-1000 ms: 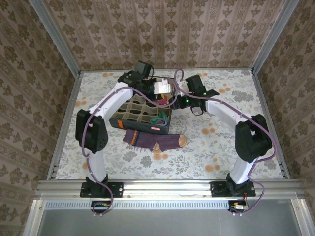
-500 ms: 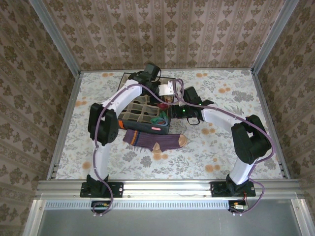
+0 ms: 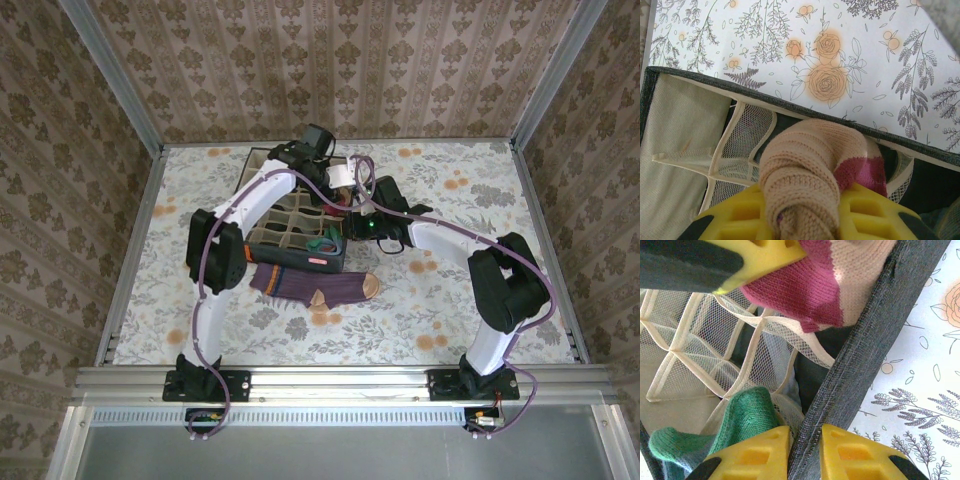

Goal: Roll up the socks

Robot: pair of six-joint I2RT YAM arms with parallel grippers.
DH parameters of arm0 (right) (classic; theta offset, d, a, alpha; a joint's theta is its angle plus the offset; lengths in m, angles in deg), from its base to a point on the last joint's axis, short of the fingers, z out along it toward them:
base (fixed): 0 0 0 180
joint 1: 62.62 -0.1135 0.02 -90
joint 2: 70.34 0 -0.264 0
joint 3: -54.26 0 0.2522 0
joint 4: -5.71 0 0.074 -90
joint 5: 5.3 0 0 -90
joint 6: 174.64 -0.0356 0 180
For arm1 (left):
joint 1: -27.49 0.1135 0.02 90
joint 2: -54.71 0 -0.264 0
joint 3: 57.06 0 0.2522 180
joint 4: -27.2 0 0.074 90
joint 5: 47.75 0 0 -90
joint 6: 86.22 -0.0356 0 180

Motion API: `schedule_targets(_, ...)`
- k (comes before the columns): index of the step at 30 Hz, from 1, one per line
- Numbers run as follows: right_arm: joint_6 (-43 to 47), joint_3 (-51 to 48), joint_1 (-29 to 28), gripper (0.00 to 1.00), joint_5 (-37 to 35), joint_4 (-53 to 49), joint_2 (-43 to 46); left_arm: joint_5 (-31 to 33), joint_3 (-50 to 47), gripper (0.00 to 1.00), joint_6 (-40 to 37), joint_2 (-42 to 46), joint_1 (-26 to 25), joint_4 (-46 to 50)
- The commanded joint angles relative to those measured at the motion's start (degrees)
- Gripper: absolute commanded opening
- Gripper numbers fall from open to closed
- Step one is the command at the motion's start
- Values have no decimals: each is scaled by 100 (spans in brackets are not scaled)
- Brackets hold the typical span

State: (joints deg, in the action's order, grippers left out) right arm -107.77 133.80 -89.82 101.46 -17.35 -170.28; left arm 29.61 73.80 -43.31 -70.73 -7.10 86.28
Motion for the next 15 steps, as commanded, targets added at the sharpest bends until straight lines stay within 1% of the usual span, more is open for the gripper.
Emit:
schedule_targets(1,76,1,-40,11,46,-247,-294,45,69,0,204,-160,-201,215)
schedule_targets(7,81,-7,-44,6,144,-243,-397,113,26,0,466,-403,-215,205)
schedule_targets(10,101,-12,-40,4,145,-256,-413,304,71,0,588,-529,-190,166)
schedule_targets(15,114,-45,-40,2,157,-256,-455,573,129,0,927,-622,44,78)
